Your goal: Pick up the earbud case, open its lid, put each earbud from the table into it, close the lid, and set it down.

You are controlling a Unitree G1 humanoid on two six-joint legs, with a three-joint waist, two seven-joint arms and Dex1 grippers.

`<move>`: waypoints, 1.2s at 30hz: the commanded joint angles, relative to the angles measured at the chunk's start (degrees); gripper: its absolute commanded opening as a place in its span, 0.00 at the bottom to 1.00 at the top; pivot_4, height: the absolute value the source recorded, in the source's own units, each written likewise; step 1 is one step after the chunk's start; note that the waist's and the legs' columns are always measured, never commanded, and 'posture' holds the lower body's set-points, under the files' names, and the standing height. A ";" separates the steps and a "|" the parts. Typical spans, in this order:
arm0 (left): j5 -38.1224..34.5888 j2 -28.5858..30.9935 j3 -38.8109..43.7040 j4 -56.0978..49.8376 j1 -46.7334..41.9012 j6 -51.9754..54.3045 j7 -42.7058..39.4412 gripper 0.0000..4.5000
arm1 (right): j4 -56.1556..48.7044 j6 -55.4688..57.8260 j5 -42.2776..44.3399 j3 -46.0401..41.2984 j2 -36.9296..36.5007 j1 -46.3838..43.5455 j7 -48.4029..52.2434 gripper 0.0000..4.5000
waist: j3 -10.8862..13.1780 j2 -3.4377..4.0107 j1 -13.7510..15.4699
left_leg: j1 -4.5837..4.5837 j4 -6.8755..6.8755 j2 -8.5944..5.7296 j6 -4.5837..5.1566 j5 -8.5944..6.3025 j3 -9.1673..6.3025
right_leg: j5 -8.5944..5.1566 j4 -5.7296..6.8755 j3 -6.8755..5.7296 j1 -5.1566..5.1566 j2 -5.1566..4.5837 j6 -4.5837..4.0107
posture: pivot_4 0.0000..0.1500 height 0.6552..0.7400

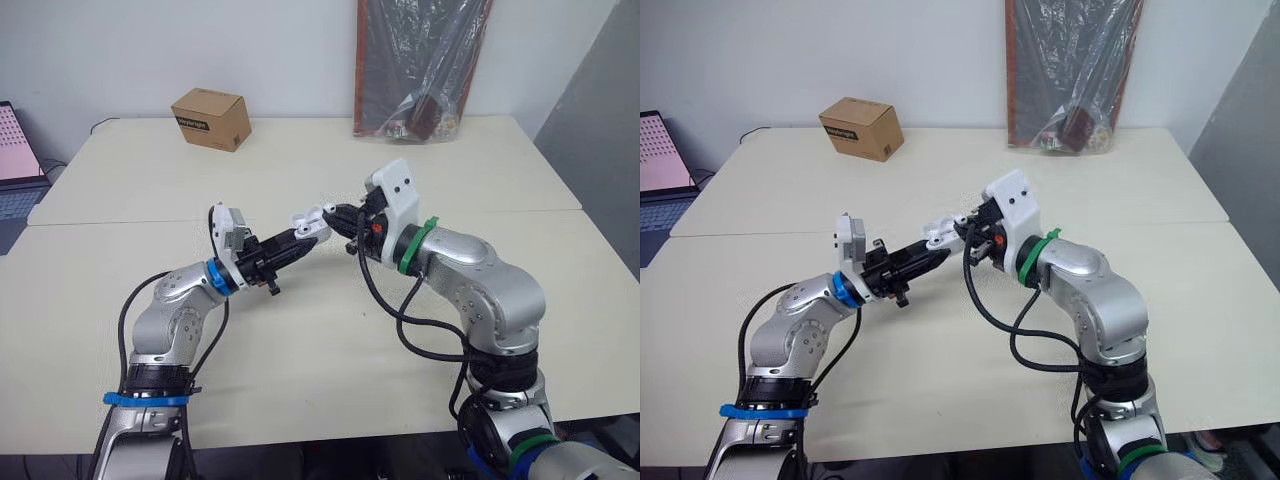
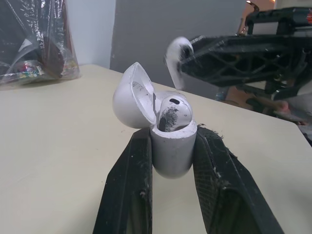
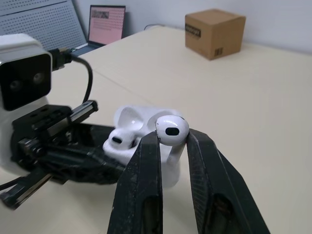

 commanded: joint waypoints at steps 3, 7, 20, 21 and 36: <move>-0.63 0.77 0.86 -0.75 -1.54 -0.32 -0.70 0.17 | 0.70 -6.29 -0.21 1.89 -0.68 -1.02 -1.78 0.08 | 0.00 0.00 0.00 | 0.00 0.00 0.01 0.00 0.00 0.00 | 0.00 0.00 0.00 -0.01 0.00 0.00 | 1.00 1.00; -0.61 0.75 0.73 -0.44 -1.92 -0.44 -0.83 0.17 | 0.97 -7.61 0.49 3.02 -1.38 -0.99 -1.56 0.08 | 0.00 0.00 0.04 | -0.01 0.00 0.00 0.00 0.00 0.00 | 0.00 0.00 0.00 -0.01 0.01 0.00 | 1.00 1.00; -1.04 0.60 0.89 -0.85 -2.04 -0.40 -0.78 0.17 | 0.91 -6.85 3.06 5.30 -3.37 -0.70 -0.96 0.08 | 0.00 0.00 0.03 | -0.01 0.00 0.01 0.00 0.00 0.00 | 0.00 0.00 0.00 -0.02 0.01 0.00 | 1.00 1.00; -1.10 0.63 0.91 -0.94 -2.02 -0.39 -0.80 0.17 | 1.02 -6.89 3.11 5.40 -3.40 -0.73 -1.07 0.08 | 0.00 0.00 0.03 | -0.01 -0.01 0.01 0.00 0.00 0.00 | 0.00 0.00 0.00 -0.02 0.01 0.00 | 1.00 1.00; -0.94 0.70 0.92 -1.54 -1.42 -2.05 -2.48 0.17 | 2.12 -6.38 3.70 5.78 -4.77 -1.49 -2.76 0.08 | 0.00 0.00 0.03 | -0.03 -0.01 0.01 0.00 0.00 0.00 | 0.00 -0.02 0.01 -0.03 0.01 0.00 | 1.00 1.00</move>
